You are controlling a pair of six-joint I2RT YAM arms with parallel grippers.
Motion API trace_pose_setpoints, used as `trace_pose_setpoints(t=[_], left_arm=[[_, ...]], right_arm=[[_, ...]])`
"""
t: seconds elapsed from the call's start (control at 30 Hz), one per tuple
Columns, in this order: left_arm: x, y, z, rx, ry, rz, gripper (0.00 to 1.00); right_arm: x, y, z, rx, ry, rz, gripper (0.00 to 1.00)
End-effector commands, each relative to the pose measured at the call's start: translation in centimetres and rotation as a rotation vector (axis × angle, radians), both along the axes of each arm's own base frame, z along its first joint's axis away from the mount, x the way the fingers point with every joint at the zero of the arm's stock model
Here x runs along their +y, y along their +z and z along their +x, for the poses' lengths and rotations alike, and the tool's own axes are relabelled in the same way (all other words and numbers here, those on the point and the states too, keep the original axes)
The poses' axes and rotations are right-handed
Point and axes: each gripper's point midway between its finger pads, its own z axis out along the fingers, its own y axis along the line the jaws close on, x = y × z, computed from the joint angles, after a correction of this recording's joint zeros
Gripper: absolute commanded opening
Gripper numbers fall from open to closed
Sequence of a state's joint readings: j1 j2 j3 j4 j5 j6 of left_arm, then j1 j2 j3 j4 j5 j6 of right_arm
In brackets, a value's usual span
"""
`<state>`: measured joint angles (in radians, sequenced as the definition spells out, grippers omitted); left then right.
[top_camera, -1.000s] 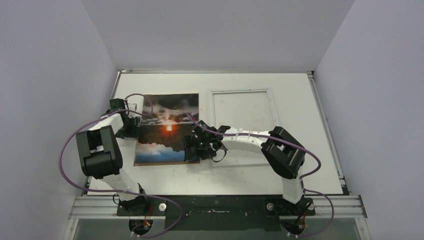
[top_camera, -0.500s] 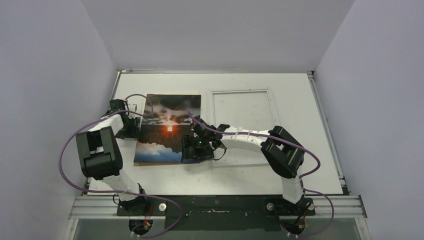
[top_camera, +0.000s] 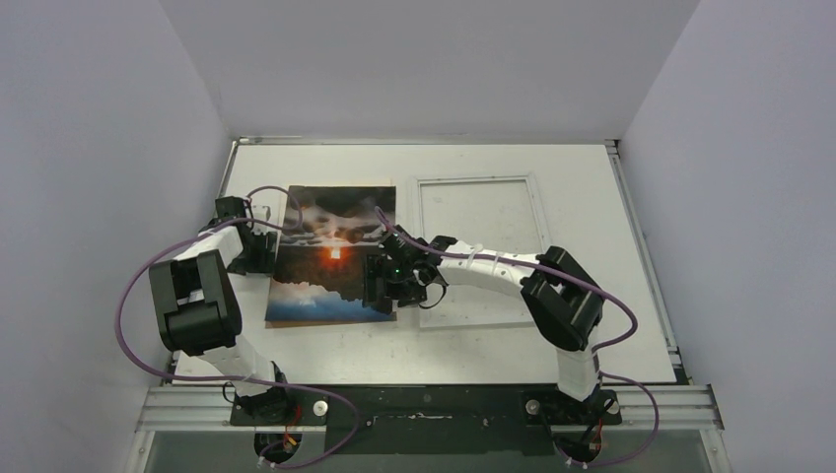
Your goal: Put the photo into the frame
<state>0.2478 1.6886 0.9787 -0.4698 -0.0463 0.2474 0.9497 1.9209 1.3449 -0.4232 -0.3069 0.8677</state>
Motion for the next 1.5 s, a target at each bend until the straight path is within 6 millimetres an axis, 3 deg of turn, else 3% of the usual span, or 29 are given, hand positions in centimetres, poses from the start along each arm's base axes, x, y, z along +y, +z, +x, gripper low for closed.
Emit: trace_pose_setpoints(t=[0.0, 0.17, 0.37, 0.57, 0.97, 1.17, 1.27, 1.47], left_arm=[[-0.7, -0.8, -2.9, 0.107, -0.018, -0.062, 0.58], [0.0, 0.1, -3.5, 0.1, -0.03, -0.051, 0.58], [0.5, -0.9, -4.6, 0.121, -0.039, -0.03, 0.58], [0.5, -1.8, -4.6, 0.128, -0.032, -0.031, 0.58], [-0.8, -2.5, -3.9, 0.144, -0.049, -0.043, 0.58], [-1.1, -2.7, -3.7, 0.153, -0.05, -0.04, 0.55], [-1.5, -2.6, -3.7, 0.146, -0.057, -0.056, 0.5], [-2.0, -2.8, -3.9, 0.158, -0.069, -0.071, 0.47]], right_arm=[[-3.8, 0.5, -0.5, -0.07, -0.04, -0.166, 0.9], [-4.6, -1.7, -2.3, -0.06, -0.02, -0.247, 0.9], [-4.1, -3.7, -2.7, -0.054, -0.025, -0.282, 0.9], [-2.9, -3.8, -2.6, -0.087, -0.043, -0.34, 0.9], [-0.8, -4.9, -2.6, -0.012, -0.121, -0.256, 0.9], [1.0, -4.0, -1.9, 0.021, -0.15, -0.169, 0.9], [1.7, -3.3, -1.7, 0.031, -0.165, -0.134, 0.9], [2.8, -1.0, -1.5, 0.063, -0.208, -0.009, 0.9]])
